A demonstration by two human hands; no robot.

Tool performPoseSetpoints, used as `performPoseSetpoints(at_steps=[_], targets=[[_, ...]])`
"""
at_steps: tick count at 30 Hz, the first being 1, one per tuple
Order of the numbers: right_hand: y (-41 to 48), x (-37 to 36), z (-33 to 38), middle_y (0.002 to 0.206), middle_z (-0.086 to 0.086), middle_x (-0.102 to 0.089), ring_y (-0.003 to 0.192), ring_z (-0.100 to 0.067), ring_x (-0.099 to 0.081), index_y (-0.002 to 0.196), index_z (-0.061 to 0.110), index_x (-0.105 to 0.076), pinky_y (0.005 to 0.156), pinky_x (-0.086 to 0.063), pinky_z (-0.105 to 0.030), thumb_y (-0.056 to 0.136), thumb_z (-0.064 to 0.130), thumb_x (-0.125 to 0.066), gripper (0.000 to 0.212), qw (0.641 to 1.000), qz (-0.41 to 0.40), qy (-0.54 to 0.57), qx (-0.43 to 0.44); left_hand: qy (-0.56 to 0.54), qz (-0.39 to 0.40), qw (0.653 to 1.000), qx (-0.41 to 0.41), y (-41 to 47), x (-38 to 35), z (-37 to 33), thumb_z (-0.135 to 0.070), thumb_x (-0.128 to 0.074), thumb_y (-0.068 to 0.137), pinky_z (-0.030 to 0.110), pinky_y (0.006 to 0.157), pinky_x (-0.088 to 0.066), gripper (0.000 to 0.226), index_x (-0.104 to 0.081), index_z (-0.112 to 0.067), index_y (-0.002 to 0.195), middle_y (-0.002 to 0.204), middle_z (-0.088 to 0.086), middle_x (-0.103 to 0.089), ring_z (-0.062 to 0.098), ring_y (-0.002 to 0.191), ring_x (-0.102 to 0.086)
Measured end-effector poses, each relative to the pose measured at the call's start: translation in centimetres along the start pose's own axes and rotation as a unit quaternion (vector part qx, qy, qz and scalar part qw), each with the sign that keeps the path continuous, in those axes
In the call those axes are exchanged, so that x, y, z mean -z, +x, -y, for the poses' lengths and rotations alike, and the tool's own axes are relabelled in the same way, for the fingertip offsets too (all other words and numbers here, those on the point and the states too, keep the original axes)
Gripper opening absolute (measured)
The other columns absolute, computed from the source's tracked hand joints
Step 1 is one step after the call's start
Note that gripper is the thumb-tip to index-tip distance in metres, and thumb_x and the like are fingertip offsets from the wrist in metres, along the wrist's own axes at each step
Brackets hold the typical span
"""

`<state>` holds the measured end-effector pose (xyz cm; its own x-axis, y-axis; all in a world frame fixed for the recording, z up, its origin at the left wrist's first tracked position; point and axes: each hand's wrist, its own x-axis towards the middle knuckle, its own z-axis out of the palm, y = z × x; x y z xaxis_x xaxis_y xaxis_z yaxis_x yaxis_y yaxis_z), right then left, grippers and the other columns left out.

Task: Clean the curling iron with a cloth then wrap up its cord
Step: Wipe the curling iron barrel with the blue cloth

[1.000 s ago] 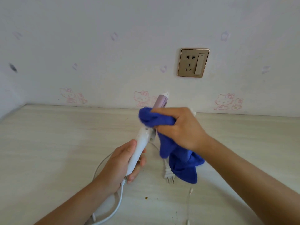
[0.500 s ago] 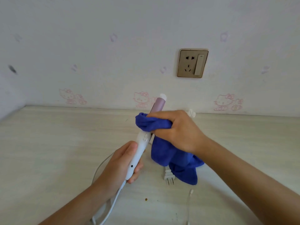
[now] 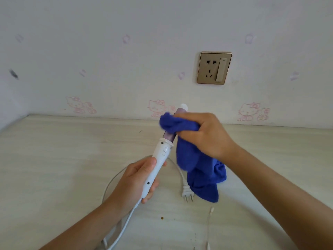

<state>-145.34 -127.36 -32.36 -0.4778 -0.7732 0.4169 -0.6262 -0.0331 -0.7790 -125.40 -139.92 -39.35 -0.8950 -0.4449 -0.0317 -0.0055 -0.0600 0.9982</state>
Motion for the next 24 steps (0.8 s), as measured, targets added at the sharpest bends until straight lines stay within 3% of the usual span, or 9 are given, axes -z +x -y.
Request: performPoseSetpoints(at_steps=[2,5,8,10,14,17,19,21,24], targets=[[0.7,1.5,-0.1,0.108,0.013,-0.078,0.1,-0.006,-0.072,0.115,0.03,-0.077,0.086,-0.058,-0.022,0.088,-0.001,-0.068,0.041,0.998,-0.06,0.016,0.006,-0.012,0.023,1.0,-0.016,-0.1,-0.2,0.0,-0.046,-0.062,0.089,0.028,0.044,-0.04,0.036,-0.071,-0.015,0.104,0.066,0.013,-0.059,0.022,0.044,-0.048],[0.2,1.4,-0.1,0.109,0.011,-0.078,0.1,-0.01,-0.073,0.112,0.035,-0.077,0.086,-0.059,-0.023,0.086,-0.002,-0.069,0.046,0.998,-0.043,0.037,0.003,0.01,0.03,0.999,-0.023,-0.1,-0.2,0.0,-0.031,-0.068,0.088,0.032,0.049,-0.048,0.032,-0.061,-0.011,0.112,0.091,0.015,-0.073,0.027,0.05,-0.058],[-1.3,-0.9,0.3,0.115,0.022,-0.076,0.107,0.0,-0.07,0.119,0.037,-0.075,0.092,-0.055,-0.02,0.083,0.005,-0.071,0.048,0.998,0.065,0.022,-0.001,0.007,-0.007,1.0,-0.004,0.0,0.2,0.0,-0.023,-0.069,0.082,0.025,0.04,-0.035,0.025,-0.06,-0.016,0.104,0.083,0.014,-0.067,0.02,0.039,-0.04],[-1.6,-1.7,0.4,0.117,0.025,-0.074,0.11,0.002,-0.069,0.122,0.038,-0.072,0.094,-0.055,-0.02,0.083,0.012,-0.069,0.047,0.996,0.089,0.021,0.016,-0.006,-0.014,1.0,0.003,0.1,0.4,-0.1,-0.029,-0.066,0.082,0.023,0.041,-0.03,0.024,-0.058,-0.011,0.097,0.073,0.014,-0.059,0.019,0.037,-0.034],[-0.1,-0.3,0.4,0.111,0.021,-0.076,0.104,0.0,-0.071,0.117,0.036,-0.076,0.088,-0.056,-0.019,0.086,0.008,-0.069,0.043,0.998,-0.041,0.039,0.019,-0.002,-0.007,1.0,-0.003,0.1,0.3,0.0,-0.044,-0.048,0.094,0.022,0.041,-0.03,0.049,-0.057,0.004,0.094,0.065,0.012,-0.056,0.018,0.036,-0.033],[0.5,0.7,-0.1,0.106,0.013,-0.078,0.099,-0.007,-0.073,0.115,0.028,-0.077,0.085,-0.058,-0.024,0.09,0.0,-0.068,0.039,0.994,-0.098,0.039,0.013,0.017,0.004,0.999,-0.028,0.0,0.2,0.1,-0.041,-0.048,0.098,0.024,0.042,-0.032,0.035,-0.059,-0.013,0.08,0.068,0.007,-0.058,0.019,0.038,-0.036],[0.1,0.4,0.0,0.101,0.01,-0.078,0.094,-0.009,-0.073,0.112,0.033,-0.076,0.082,-0.059,-0.024,0.085,0.001,-0.068,0.042,0.997,-0.062,0.031,0.016,0.019,-0.001,0.999,-0.043,0.1,0.2,0.3,-0.042,-0.053,0.098,0.025,0.042,-0.033,0.028,-0.062,-0.018,0.086,0.072,0.009,-0.058,0.02,0.04,-0.038],[-0.7,-0.8,0.4,0.102,0.021,-0.077,0.094,0.001,-0.071,0.114,0.04,-0.073,0.08,-0.056,-0.015,0.081,0.008,-0.069,0.046,0.999,0.034,0.025,0.008,-0.002,-0.018,0.999,-0.044,0.3,0.2,0.4,-0.043,-0.061,0.093,0.026,0.042,-0.032,0.025,-0.062,-0.019,0.095,0.077,0.011,-0.059,0.02,0.042,-0.039],[-1.3,-2.0,0.5,0.114,0.026,-0.074,0.107,0.004,-0.069,0.123,0.039,-0.071,0.092,-0.055,-0.018,0.085,0.012,-0.07,0.047,0.995,0.095,0.014,0.022,0.0,-0.031,0.998,-0.046,0.5,0.1,0.3,-0.047,-0.067,0.086,0.028,0.043,-0.032,0.022,-0.061,-0.026,0.093,0.079,0.007,-0.06,0.021,0.045,-0.041]])
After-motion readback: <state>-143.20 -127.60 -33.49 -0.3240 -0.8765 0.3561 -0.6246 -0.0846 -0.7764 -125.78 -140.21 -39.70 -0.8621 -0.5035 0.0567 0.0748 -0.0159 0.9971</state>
